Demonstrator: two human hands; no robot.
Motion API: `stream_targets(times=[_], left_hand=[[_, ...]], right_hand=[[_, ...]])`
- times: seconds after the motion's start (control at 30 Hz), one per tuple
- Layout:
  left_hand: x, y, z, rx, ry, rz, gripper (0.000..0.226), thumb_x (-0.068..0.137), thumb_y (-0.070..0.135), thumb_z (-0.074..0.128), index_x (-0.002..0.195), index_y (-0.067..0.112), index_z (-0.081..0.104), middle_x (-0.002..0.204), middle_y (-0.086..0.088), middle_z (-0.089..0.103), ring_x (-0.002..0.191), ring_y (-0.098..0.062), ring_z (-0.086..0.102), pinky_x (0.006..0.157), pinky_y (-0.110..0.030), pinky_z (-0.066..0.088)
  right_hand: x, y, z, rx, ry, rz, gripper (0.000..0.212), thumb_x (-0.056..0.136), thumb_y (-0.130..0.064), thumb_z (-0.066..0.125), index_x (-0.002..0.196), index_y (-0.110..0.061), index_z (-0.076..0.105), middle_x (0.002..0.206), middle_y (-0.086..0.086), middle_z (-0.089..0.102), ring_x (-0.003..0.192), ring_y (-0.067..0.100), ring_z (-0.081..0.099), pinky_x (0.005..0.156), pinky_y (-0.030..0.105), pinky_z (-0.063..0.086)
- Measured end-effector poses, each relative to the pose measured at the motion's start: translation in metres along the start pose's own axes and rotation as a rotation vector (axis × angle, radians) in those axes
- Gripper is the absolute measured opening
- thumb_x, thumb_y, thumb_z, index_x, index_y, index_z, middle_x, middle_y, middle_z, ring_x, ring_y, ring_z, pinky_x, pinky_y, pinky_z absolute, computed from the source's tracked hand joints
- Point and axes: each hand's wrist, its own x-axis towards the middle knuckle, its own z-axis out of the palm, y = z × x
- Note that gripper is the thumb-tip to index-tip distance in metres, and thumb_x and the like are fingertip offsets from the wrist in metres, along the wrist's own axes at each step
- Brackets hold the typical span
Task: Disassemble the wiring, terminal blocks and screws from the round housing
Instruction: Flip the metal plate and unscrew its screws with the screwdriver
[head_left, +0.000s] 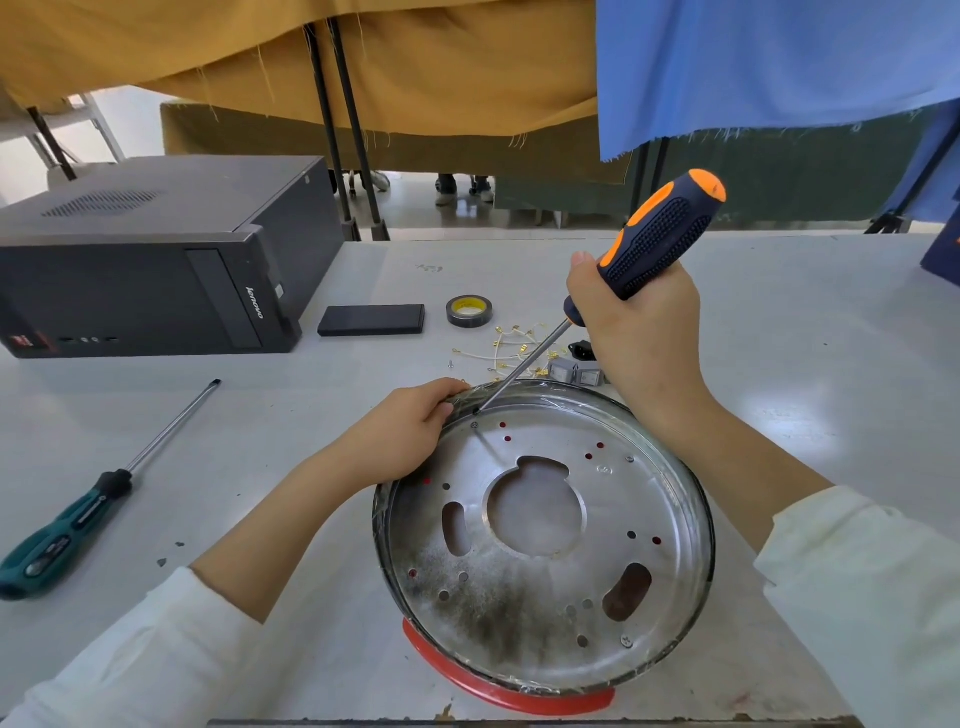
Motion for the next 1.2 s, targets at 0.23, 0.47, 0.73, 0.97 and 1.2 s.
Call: stream_targets(times=[0.23, 0.47, 0.73, 0.97, 1.2], left_hand=[[0.0, 0.0, 0.0, 0.006, 0.004, 0.003, 0.034, 0.104, 0.016, 0.035, 0.133, 0.024, 0.051, 0.126, 0.002, 0.06, 0.1, -0.007, 0.047, 0.086, -0.019, 0.032], [0.0, 0.001, -0.001, 0.002, 0.002, 0.01, 0.035, 0.104, 0.015, 0.035, 0.133, 0.023, 0.051, 0.125, 0.002, 0.061, 0.1, -0.008, 0.048, 0.086, -0.019, 0.033], [0.0, 0.001, 0.0, 0.012, 0.008, 0.02, 0.035, 0.103, 0.015, 0.035, 0.133, 0.022, 0.051, 0.126, 0.001, 0.061, 0.101, -0.009, 0.048, 0.086, -0.02, 0.033], [0.0, 0.001, 0.001, 0.018, 0.018, 0.016, 0.035, 0.103, 0.015, 0.036, 0.133, 0.023, 0.051, 0.126, 0.0, 0.061, 0.105, -0.013, 0.052, 0.086, -0.021, 0.033], [0.001, 0.003, 0.0, 0.034, 0.009, -0.001, 0.036, 0.103, 0.016, 0.035, 0.135, 0.024, 0.05, 0.13, 0.0, 0.06, 0.115, -0.018, 0.053, 0.09, -0.022, 0.036]], right_hand=[[0.002, -0.001, 0.003, 0.009, -0.041, -0.004, 0.03, 0.087, -0.025, 0.062, 0.064, -0.022, 0.043, 0.058, -0.001, 0.052, 0.063, 0.026, 0.056, 0.056, 0.032, 0.046], [0.001, 0.002, 0.004, -0.001, -0.047, 0.0, 0.029, 0.087, -0.027, 0.062, 0.065, -0.023, 0.044, 0.059, 0.0, 0.051, 0.069, 0.035, 0.06, 0.057, 0.046, 0.054], [0.002, 0.0, 0.005, -0.039, -0.067, -0.032, 0.031, 0.085, -0.025, 0.064, 0.064, -0.021, 0.042, 0.055, -0.006, 0.045, 0.058, 0.022, 0.05, 0.054, 0.038, 0.048], [0.019, -0.012, 0.013, -0.185, -0.253, -0.056, 0.035, 0.081, -0.031, 0.064, 0.062, -0.024, 0.036, 0.052, -0.008, 0.042, 0.048, 0.008, 0.039, 0.049, 0.022, 0.034], [0.02, -0.025, 0.036, -0.309, -0.2, -0.116, 0.031, 0.081, -0.039, 0.064, 0.062, -0.032, 0.04, 0.059, -0.01, 0.052, 0.059, 0.01, 0.052, 0.052, 0.026, 0.039]])
